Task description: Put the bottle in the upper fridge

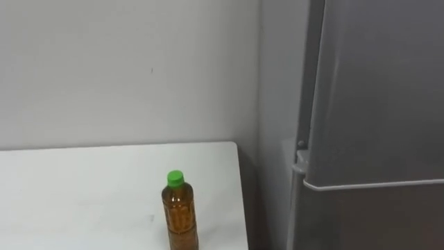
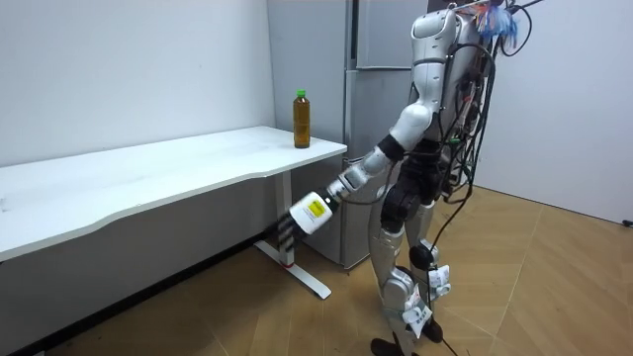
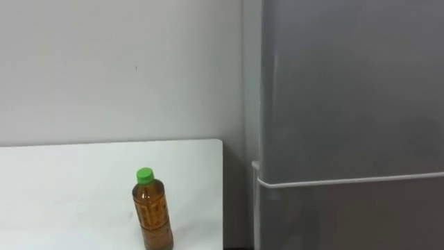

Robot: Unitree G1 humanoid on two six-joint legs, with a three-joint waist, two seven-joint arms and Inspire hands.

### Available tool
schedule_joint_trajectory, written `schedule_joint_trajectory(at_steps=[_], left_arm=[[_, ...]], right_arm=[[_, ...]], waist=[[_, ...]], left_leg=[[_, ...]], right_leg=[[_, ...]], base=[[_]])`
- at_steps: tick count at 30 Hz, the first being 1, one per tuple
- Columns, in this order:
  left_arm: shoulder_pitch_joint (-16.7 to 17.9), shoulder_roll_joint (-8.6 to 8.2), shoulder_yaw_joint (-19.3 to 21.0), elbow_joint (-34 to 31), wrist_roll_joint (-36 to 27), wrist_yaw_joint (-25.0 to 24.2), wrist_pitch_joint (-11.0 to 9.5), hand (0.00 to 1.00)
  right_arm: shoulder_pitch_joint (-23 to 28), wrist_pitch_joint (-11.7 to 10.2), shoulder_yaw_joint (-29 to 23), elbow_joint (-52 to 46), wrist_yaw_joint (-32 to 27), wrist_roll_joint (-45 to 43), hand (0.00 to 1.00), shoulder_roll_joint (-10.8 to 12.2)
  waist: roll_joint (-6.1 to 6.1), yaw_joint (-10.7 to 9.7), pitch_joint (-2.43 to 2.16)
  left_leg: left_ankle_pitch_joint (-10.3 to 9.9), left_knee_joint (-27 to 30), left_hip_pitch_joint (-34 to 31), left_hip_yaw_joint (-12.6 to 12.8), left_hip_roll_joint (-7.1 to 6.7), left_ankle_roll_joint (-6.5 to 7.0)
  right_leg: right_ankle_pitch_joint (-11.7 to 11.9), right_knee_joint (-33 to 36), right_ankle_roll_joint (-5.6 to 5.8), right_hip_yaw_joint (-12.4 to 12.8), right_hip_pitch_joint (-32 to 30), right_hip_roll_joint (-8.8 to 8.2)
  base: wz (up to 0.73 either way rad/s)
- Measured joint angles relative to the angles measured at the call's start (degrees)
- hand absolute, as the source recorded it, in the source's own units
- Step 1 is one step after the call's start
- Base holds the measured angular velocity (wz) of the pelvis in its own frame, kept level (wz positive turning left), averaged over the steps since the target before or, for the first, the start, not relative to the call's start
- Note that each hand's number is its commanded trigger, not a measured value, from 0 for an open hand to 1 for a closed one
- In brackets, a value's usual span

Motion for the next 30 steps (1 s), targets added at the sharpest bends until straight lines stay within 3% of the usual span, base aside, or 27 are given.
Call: schedule_joint_trajectory(at_steps=[2,6,14,21,24,26,30], left_arm=[[-0.01,0.01,0.22,-5.6,-0.03,1.49,-0.16,0.0],[-0.04,0.24,0.27,-12.98,-0.06,3.52,-2.18,0.0],[-0.08,0.76,0.44,-27.84,-0.05,6.46,-2.79,0.0],[-0.2,1.46,0.52,-35.59,-0.03,7.64,-2.71,0.0],[-0.2,1.51,0.61,-41.94,-0.06,7.49,-2.71,0.0],[-0.21,1.59,0.61,-46.82,-0.11,6.9,-2.72,0.0],[-0.22,1.57,0.54,-49.99,-0.09,4.45,-2.38,0.0]], right_arm=[[0.06,-0.05,-0.04,-0.31,0.01,-0.48,0.0,0.03],[1.05,-0.69,-0.03,-1.02,0.0,-0.27,0.0,0.01],[1.89,-1.17,-0.11,-1.34,-0.09,-0.32,0.0,0.19],[2.35,-1.58,-0.06,-1.31,-0.38,-0.13,0.0,0.38],[2.25,-1.64,-0.06,-1.33,-0.87,-0.38,0.0,0.54],[2.14,-1.58,-0.03,-1.38,-0.88,-0.42,0.0,0.62],[2.1,-1.54,0.02,-1.38,-0.85,-0.33,0.0,0.62]], waist=[[0.16,0.26,-0.36],[-0.02,0.81,-0.42],[-0.16,1.33,-0.53],[0.16,1.27,-0.32],[0.22,1.42,-0.26],[0.1,1.32,-0.3],[-0.29,1.06,-0.11]], left_leg=[[0.0,0.06,0.0,-0.04,0.0,0.0],[0.0,0.05,0.07,-0.01,-0.04,0.01],[0.0,-0.04,0.22,0.02,-0.08,0.01],[0.0,0.12,0.3,-0.14,0.0,0.01],[0.0,0.12,0.05,-0.17,-0.04,0.01],[0.0,0.05,0.13,-0.13,-0.1,0.01],[0.0,0.03,0.22,-0.18,-0.09,0.01]], right_leg=[[-0.01,0.07,-0.01,0.03,-0.29,-0.06],[-0.01,0.07,-0.01,0.01,-0.22,-0.02],[-0.15,0.01,0.05,0.28,0.06,-0.01],[-0.13,0.01,0.03,0.13,0.2,0.05],[-0.13,-0.01,0.03,0.03,0.19,0.04],[-0.14,-0.03,0.04,0.02,0.21,0.01],[-0.14,-0.04,0.05,0.0,0.27,0.02]], base=[[0.0],[0.0],[0.0],[0.0],[0.0],[0.0],[0.0]])
